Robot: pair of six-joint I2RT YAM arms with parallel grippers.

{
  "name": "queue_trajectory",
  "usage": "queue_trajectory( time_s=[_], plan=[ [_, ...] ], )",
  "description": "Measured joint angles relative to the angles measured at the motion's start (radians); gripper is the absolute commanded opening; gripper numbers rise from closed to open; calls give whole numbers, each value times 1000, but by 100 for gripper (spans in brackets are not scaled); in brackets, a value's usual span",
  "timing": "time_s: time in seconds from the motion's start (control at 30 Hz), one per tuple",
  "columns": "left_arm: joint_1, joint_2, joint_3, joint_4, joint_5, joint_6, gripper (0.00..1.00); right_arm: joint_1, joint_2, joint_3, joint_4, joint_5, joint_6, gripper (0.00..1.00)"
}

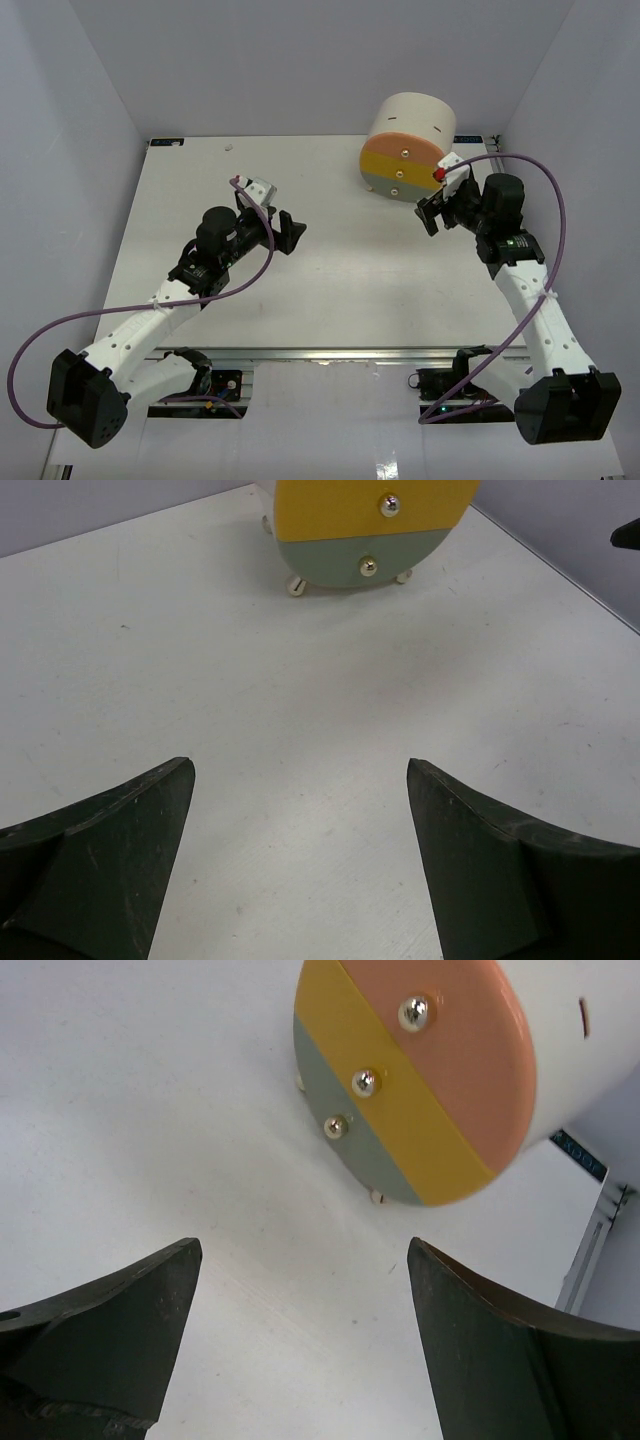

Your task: Organize the makeup

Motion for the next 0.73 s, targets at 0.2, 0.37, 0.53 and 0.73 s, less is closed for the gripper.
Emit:
queue_trajectory(
  time_s=[0.2, 0.37, 0.53, 0.73],
  plan=[
    [0, -35, -22, 0, 33, 0, 98, -4, -139, -188, -40, 60, 108, 90],
    [0, -72, -40, -1, 32, 0, 98, -14, -196, -253, -38, 90, 185, 90],
    [0, -91, -43, -1, 28, 0, 98, -42, -212, -276, -12, 102, 213, 90],
    [0, -92, -45, -2, 22, 0, 98, -68, -244, -285, 4, 126, 220, 90]
  ],
)
